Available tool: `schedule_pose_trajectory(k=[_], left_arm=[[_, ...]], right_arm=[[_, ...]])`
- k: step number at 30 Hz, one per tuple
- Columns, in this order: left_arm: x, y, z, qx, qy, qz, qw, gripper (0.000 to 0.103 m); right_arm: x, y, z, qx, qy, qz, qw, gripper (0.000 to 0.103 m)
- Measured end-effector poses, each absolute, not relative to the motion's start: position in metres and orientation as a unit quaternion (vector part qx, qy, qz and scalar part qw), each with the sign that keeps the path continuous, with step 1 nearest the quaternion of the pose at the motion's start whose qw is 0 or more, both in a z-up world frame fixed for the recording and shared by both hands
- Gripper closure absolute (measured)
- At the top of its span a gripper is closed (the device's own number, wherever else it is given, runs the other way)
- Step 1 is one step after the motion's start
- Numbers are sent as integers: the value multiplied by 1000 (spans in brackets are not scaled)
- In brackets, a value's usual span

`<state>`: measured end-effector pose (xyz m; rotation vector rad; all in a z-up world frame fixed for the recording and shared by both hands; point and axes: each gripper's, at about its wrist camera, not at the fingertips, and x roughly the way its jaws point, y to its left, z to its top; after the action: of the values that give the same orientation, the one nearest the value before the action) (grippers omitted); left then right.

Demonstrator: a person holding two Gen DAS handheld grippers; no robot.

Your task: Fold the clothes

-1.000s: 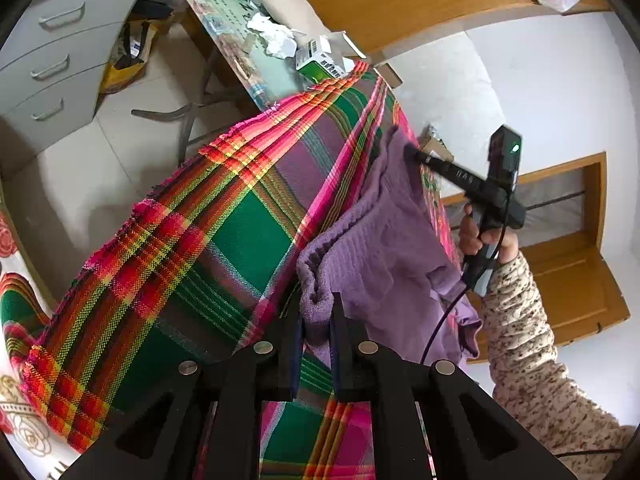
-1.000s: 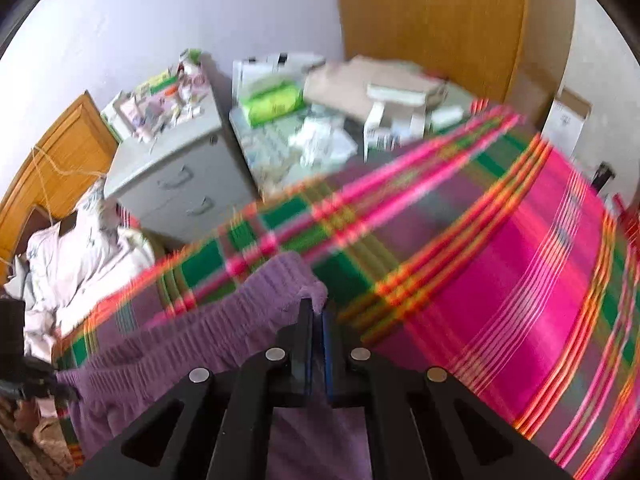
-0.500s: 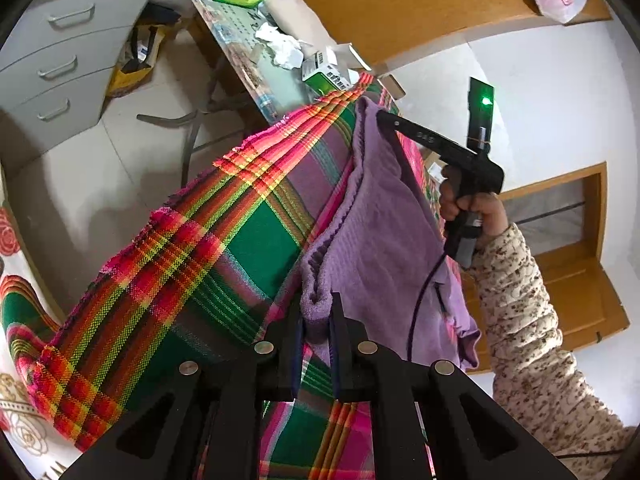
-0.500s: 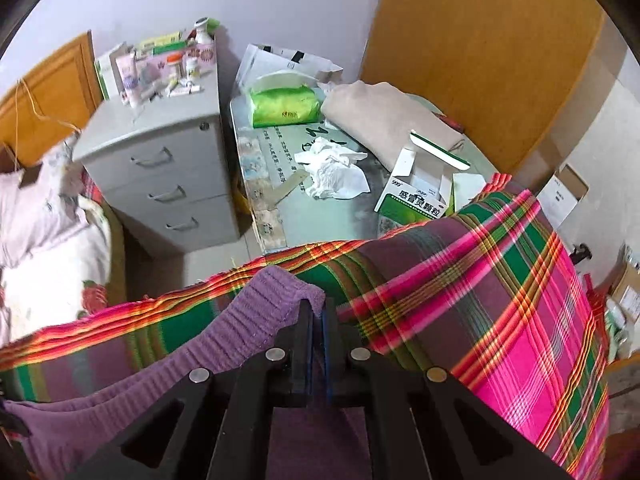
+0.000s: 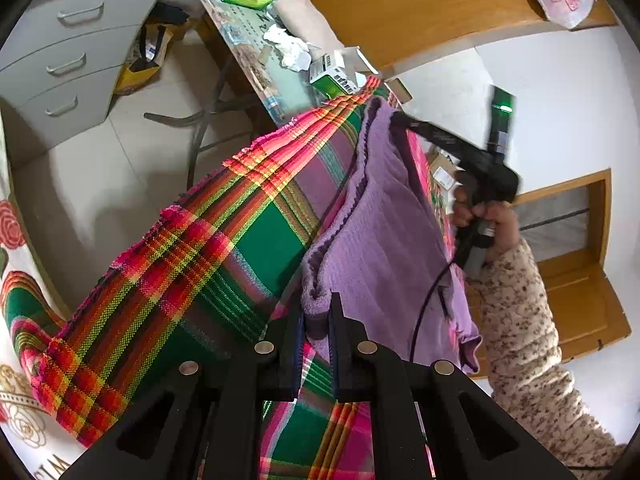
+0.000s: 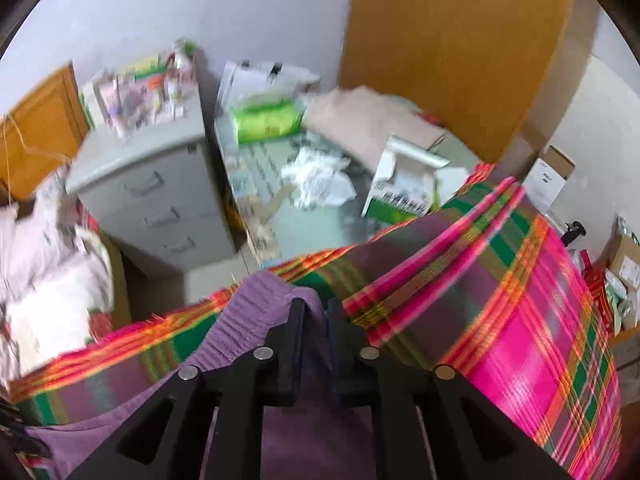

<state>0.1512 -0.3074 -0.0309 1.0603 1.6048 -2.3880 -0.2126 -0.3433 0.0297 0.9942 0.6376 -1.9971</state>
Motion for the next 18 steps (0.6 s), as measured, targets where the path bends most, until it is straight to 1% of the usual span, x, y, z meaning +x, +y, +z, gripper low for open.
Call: schedule_pose_trajectory(k=[6,9,11,13,15,18], left_arm=[[152,-307,-34,348,537,-768,30,91],[151,-307,-34,353,537,-766,28,90],[151,-307,-33,357,538,-763,26,89],[151,-306,-33,357,541,-761,24,83],[151,-303,-32,358,541,-761,23,83],[150,-297,-31,358,539,-762,25,81]], right_arm=[[-199,-245,89,400,111,-830,374,73],[-172,-179,102,397,63,-851,337,73],[-147,-126,103,393,36,-868,300,72],[-120,-74,100,390,5,-882,264,70],[-92,-24,93,389,-28,-896,214,65],[-54,38,78,390,-76,-907,142,64]])
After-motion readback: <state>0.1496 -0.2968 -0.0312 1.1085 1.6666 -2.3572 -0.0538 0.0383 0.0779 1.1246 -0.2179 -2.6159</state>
